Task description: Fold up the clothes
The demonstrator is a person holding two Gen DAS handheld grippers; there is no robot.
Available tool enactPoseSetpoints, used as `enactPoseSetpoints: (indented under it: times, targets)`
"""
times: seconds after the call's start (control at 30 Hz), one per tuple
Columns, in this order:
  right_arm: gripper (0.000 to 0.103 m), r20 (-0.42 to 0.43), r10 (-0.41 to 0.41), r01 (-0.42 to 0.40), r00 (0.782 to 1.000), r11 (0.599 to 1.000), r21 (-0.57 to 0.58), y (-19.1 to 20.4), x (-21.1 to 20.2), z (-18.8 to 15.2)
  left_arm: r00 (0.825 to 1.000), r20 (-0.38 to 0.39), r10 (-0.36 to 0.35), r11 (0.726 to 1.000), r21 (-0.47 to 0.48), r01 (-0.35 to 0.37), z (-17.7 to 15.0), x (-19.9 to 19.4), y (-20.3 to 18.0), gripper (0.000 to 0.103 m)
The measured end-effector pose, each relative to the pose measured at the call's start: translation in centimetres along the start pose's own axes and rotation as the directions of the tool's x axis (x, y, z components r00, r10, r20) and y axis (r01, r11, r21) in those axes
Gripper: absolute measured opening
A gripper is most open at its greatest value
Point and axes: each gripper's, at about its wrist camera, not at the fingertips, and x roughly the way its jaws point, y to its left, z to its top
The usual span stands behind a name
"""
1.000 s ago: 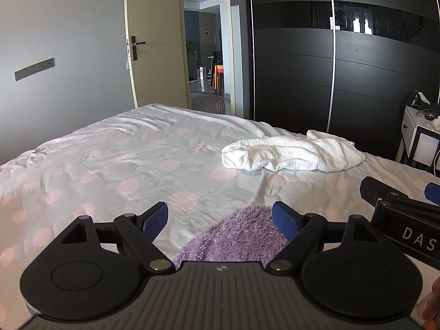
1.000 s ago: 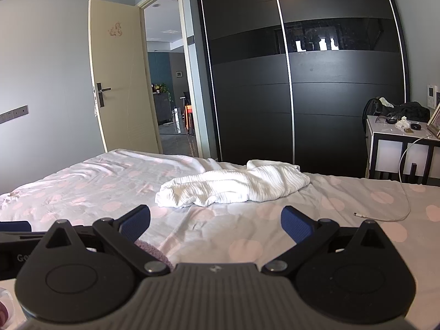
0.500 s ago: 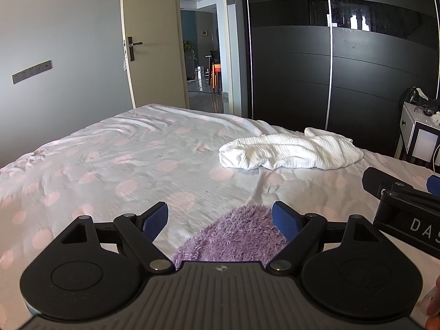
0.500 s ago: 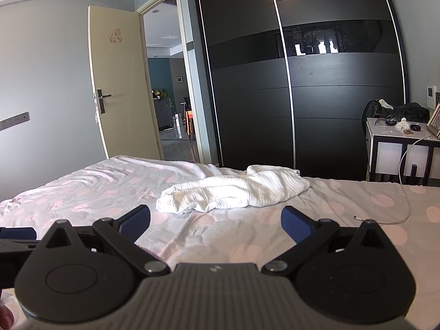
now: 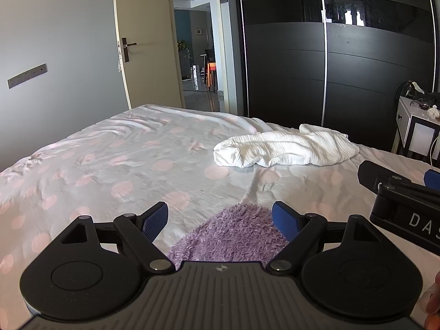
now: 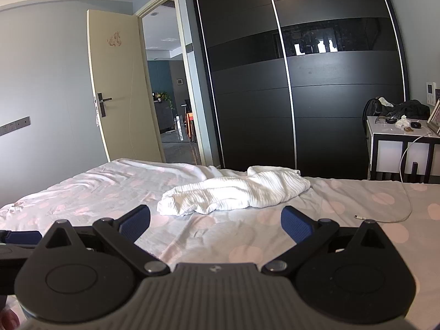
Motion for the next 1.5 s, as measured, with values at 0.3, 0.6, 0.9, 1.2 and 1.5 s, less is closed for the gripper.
enactPoseSetpoints:
  times: [0.3,0.6,0.9,1.2,1.5]
  targets:
    - [0.102,-0.007,0.005,-0.005,1.000,1.000,0.011,-0.5,0.2,0.0,1.000,-0.004,0.003,1.000,0.012,-0.003,0.2,0.2,-0.4,0.083]
    - [0.102,-0.015,0.016,-0.016,1.000,1.000,0.026,-1.2,0.6,0.1,1.000,-0.012,0.014,1.000,0.027,-0.014,0.4,0.4,-1.0,0.083]
    - [0.102,-0.023,0.030,-0.030,0.999,0.999,0.036,-1.6,0.8,0.0,0.999,-0.022,0.024,0.999,0.042,-0.023,0.6,0.6,-1.4,0.083]
    - [0.102,-0.044,0.051,-0.049,0.998,0.998,0.035,-1.6,1.6,-0.3,0.998,-0.057,0.019,0.999,0.033,-0.017,0.4,1.4,-0.8,0.083]
    - [0.102,-0.080,0.151,-0.156,0.985,0.986,-0.056,-0.4,4.7,0.3,0.994,-0.107,0.008,1.000,0.011,-0.007,0.7,3.7,1.2,0.083]
